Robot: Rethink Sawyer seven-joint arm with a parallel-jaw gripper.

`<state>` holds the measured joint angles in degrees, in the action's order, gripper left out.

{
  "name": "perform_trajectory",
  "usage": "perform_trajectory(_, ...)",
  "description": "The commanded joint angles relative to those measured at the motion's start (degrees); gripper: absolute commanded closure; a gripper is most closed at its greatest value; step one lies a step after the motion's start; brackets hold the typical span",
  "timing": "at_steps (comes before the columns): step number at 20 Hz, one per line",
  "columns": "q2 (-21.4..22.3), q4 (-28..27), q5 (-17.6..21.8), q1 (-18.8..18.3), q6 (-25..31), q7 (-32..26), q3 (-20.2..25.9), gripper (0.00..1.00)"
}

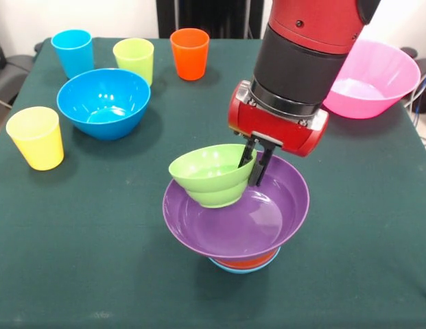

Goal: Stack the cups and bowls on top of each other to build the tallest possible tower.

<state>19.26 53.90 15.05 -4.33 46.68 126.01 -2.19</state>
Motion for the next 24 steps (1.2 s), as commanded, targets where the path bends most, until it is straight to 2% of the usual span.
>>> perform_trajectory(1,-0.22,-1.85,3.87,-0.51,-2.26,-12.55,6.19,1.00)
perform_trajectory(18,0.43,-2.84,2.99,1.46,0.60,-10.09,5.50,1.00)
perform_trajectory(24,-0.07,-2.62,3.28,2.55,-0.66,-7.78,4.71,1.00)
